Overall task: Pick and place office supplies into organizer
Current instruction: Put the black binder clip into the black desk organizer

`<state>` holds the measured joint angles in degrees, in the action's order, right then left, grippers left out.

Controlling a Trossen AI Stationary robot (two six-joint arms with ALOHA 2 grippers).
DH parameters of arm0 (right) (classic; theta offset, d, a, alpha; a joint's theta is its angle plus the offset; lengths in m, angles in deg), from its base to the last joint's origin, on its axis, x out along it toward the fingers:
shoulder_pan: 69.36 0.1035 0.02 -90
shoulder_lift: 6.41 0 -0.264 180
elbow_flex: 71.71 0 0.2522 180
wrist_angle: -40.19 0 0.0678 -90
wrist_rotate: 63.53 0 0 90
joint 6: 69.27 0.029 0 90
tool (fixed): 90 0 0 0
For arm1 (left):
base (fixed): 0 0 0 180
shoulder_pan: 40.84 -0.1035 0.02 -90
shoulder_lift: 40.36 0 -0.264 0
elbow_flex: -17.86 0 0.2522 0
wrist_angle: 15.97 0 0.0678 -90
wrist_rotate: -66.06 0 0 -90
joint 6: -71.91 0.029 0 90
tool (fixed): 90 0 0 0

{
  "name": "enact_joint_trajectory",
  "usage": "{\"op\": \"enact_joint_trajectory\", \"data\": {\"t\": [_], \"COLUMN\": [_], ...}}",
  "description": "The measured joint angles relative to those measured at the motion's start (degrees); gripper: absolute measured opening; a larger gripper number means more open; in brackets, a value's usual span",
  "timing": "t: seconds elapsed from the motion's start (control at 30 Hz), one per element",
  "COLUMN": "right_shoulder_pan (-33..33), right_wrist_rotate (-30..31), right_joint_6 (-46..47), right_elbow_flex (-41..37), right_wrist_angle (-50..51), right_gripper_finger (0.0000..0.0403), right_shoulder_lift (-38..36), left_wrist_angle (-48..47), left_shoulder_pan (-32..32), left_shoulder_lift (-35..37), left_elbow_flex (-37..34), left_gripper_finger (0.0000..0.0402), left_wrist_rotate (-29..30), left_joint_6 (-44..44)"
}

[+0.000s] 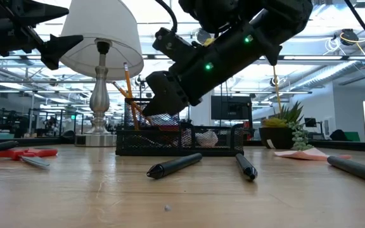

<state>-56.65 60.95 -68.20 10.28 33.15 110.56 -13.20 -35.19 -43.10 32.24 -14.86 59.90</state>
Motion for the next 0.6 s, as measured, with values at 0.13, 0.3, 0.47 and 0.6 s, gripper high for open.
{"op": "enact_joint_trajectory", "data": {"t": [0.13,0.3,0.47,0.6], "right_shoulder_pan": [0.0,0.0,0.0,0.0], "right_wrist_rotate": [0.0,0.0,0.0,0.0], "right_joint_6": [-0.1,0.0,0.0,0.4], "right_elbow_flex": [0.0,0.0,0.0,0.0], "right_wrist_angle": [-0.3,0.1,0.1,0.0], "right_gripper_finger": [0.0011,0.0013,0.0029,0.0049], "right_shoulder_lift": [0.0,0.0,0.0,0.0], "left_wrist_angle": [0.0,0.0,0.0,0.0], "left_shoulder_pan": [0.0,0.0,0.0,0.0], "left_shoulder_lift": [0.0,0.0,0.0,0.0], "left_elbow_flex": [0.0,0.0,0.0,0.0], "left_gripper_finger": [0.0319,0.0319,0.0319,0.0319], "left_wrist_rotate": [0.0,0.0,0.0,0.0], "left_joint_6": [0.0,0.0,0.0,0.0]}}
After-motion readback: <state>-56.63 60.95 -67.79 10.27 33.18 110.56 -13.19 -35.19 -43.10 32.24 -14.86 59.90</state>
